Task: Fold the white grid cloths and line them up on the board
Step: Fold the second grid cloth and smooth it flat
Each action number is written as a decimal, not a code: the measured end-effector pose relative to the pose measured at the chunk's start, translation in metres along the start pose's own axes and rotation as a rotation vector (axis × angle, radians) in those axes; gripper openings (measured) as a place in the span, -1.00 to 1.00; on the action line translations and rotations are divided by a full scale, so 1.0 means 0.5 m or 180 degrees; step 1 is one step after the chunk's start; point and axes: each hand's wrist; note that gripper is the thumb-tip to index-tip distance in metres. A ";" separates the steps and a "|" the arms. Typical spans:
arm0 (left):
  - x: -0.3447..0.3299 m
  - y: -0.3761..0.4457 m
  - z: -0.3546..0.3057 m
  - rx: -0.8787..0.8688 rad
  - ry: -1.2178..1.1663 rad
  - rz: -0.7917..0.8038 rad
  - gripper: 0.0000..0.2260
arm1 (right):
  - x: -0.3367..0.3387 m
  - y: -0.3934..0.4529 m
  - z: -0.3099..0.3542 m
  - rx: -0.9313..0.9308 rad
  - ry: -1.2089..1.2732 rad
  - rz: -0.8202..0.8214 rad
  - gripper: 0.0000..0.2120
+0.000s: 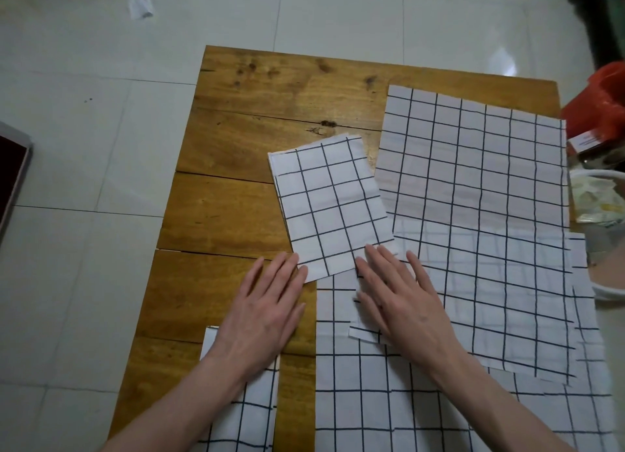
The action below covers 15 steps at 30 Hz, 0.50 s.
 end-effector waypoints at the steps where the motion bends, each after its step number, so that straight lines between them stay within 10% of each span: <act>1: 0.001 0.000 -0.005 0.0002 -0.0007 -0.0002 -0.45 | -0.001 0.000 0.006 -0.0032 -0.0015 -0.0003 -0.49; 15: -0.008 0.027 -0.058 -0.0039 -0.0160 0.0325 -0.32 | -0.026 0.024 0.006 0.0396 0.0056 0.0346 -0.33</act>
Point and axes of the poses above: each hand's wrist, its own y-axis towards the middle knuckle, its own x-axis out of the back of the hand, z = x × y, and after that the axes turned 7 degrees about -x, right-handed
